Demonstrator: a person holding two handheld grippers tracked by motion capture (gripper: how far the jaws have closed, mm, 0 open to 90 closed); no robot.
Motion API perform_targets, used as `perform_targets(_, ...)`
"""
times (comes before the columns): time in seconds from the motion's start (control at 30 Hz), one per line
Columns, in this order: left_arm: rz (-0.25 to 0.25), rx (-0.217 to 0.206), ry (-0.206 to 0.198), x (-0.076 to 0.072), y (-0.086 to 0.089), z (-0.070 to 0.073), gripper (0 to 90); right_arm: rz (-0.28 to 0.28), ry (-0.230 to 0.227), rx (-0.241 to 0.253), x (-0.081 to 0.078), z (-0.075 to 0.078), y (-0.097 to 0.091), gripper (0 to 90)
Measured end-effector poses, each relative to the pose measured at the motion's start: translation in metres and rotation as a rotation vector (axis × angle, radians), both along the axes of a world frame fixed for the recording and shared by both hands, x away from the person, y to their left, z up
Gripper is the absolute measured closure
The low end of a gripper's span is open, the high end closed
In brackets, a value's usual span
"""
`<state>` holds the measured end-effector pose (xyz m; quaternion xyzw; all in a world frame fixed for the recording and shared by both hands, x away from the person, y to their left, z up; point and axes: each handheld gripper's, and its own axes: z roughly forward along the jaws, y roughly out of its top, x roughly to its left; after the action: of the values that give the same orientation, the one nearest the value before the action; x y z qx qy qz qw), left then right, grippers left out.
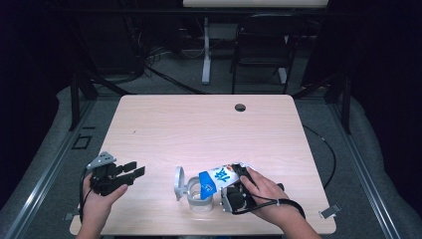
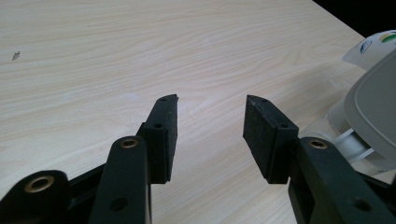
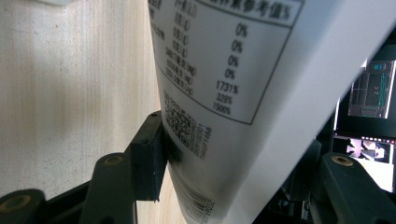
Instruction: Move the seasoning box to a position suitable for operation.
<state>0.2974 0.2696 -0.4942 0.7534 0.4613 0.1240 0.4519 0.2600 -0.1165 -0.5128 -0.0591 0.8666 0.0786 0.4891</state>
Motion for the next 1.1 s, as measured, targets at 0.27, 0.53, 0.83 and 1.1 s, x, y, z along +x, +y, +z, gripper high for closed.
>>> perform_targets(0.27,0.004,-0.002,0.004,0.0003,0.0015,-0.0004,55.1,0.001,0.003,-0.024,0.0006,0.0017,0.0005,43.7)
perform_targets(0.53,0.003,-0.001,0.006,0.0006,0.0016,-0.0007,55.1,0.012,0.0,-0.049,0.0014,0.0033,0.0012,43.6)
perform_targets(0.83,0.007,-0.007,0.007,0.0008,0.0032,-0.0008,55.1,0.015,-0.004,-0.044,0.0023,0.0028,0.0016,43.6)
perform_targets(1.1,0.007,-0.007,0.003,0.0009,0.0051,-0.0017,55.1,0.008,-0.017,-0.078,0.0025,0.0044,0.0032,43.7)
